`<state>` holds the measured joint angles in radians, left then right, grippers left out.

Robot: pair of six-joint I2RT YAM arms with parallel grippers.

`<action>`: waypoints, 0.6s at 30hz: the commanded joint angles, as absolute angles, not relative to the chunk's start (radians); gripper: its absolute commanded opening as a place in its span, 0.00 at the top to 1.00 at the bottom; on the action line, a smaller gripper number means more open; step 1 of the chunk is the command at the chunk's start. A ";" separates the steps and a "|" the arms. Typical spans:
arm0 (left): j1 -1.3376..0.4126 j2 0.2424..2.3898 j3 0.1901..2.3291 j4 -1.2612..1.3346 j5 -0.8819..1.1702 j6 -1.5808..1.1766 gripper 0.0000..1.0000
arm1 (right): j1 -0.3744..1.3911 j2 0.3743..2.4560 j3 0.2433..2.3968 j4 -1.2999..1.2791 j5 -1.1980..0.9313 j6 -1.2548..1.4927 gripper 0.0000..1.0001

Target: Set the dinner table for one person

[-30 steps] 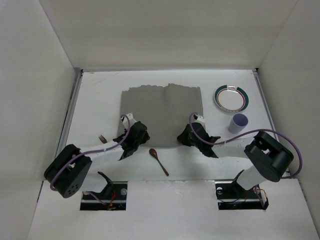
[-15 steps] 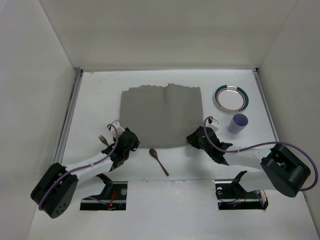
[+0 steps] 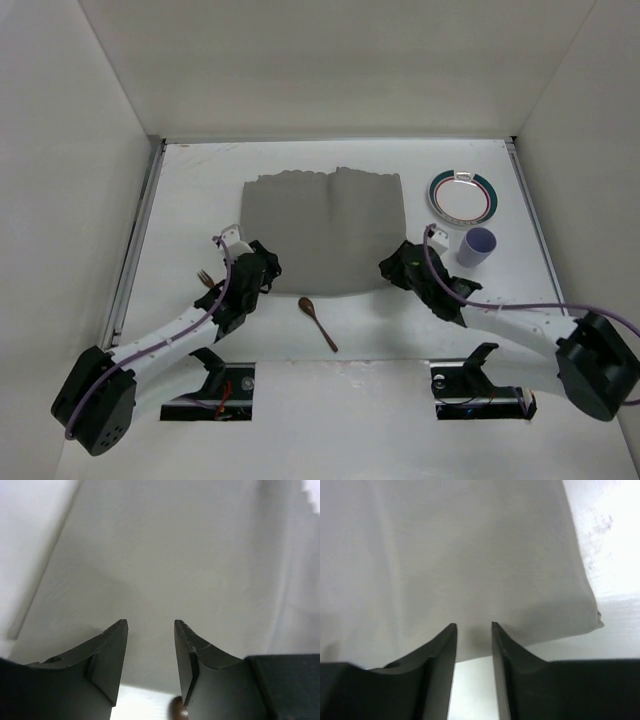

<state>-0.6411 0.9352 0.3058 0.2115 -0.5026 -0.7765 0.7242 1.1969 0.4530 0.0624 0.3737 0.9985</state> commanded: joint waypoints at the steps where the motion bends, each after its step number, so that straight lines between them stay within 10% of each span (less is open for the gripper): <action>1: -0.657 0.972 0.405 0.337 -0.517 -0.686 0.60 | 0.684 1.057 0.566 -0.024 0.416 0.917 0.57; 7: -0.703 1.159 0.489 0.517 -0.465 -0.621 0.59 | 0.443 0.999 0.718 -0.109 0.410 0.816 0.59; 13: -0.743 1.298 0.509 0.636 -0.405 -0.614 0.59 | 0.147 1.161 0.932 -0.144 0.316 0.716 1.00; 18: -0.768 1.328 0.460 0.718 -0.397 -0.612 0.60 | -0.094 1.285 1.008 -0.144 0.295 0.730 0.94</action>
